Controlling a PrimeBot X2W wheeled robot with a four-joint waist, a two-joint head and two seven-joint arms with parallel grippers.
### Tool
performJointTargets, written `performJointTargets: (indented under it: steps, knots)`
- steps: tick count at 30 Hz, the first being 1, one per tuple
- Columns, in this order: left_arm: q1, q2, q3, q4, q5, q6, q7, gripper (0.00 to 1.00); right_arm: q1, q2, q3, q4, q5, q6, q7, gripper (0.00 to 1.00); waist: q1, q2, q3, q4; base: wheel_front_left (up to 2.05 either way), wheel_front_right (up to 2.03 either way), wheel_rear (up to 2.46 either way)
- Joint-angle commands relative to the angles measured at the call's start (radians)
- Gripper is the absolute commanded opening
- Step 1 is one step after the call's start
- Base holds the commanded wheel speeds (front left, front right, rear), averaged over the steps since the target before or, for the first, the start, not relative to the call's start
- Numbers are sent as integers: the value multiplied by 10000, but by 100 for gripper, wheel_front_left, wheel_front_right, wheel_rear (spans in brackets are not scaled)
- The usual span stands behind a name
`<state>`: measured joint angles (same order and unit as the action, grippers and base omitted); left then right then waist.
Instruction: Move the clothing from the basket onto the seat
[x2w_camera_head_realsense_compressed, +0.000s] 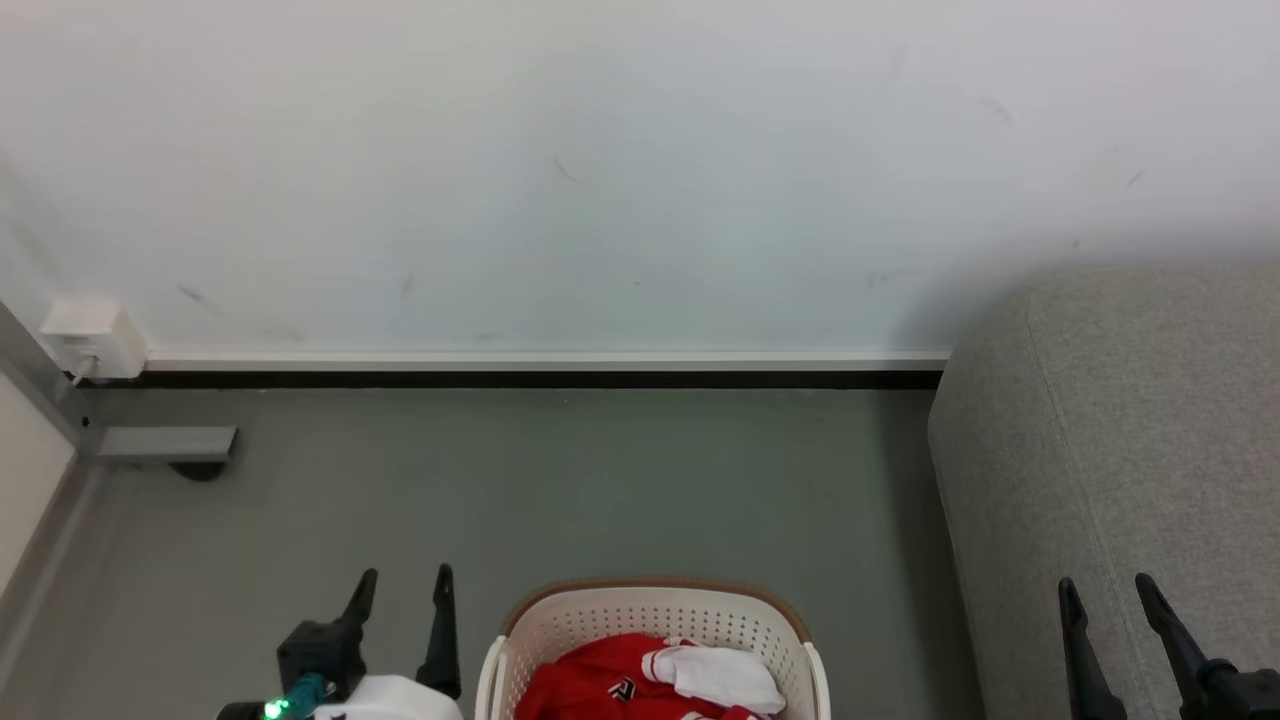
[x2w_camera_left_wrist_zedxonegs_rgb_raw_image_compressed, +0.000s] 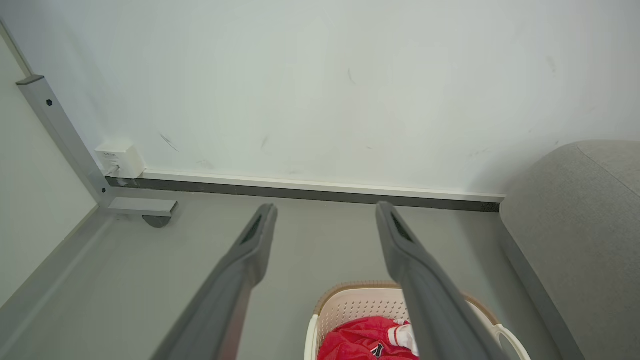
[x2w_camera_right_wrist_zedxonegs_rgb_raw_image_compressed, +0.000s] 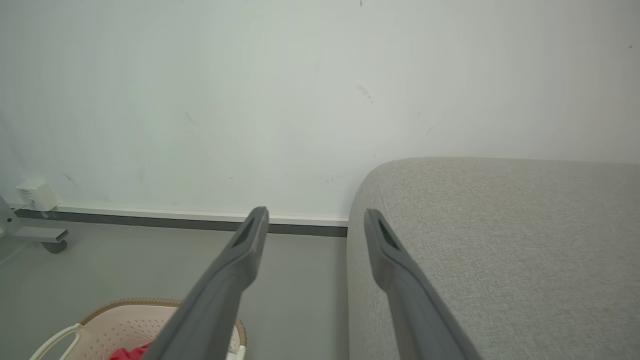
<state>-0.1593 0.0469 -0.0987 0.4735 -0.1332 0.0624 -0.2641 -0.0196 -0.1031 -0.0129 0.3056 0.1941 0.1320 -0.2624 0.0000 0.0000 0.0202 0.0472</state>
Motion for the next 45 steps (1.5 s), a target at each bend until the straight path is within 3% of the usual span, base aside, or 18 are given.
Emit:
performJointTargets:
  steps: [1, 11, 22, 33, 45]
  knots:
    - [-195, 63, -63, -12, -65, -11, -7, 100, -191, -118, -36, -81, 138, -24, -38, 100, 0, 0, 239, -46, 0, 0, 0]
    - [-1177, 63, -833, 535, -183, -14, -7, 100, -1037, -273, -57, -553, 267, -24, -38, 100, 0, 0, 1679, -366, 0, 0, 0]
    - [-3459, 63, -2573, 2758, -445, -68, 75, 100, -2463, -592, 20, -1595, 435, -24, -36, 100, 0, 0, 3880, -1095, 0, 0, 0]
    - [-6012, 70, -4124, 4598, -887, -264, 969, 100, -4015, -677, 411, -3257, 470, -24, -36, 100, 0, 0, 6467, -1906, 0, 0, 0]
    - [-7272, 71, -4704, 6244, -1168, -210, 1672, 100, -4690, -392, 553, -4292, 679, -24, -36, 100, 0, 0, 7880, -2499, 0, 0, 0]
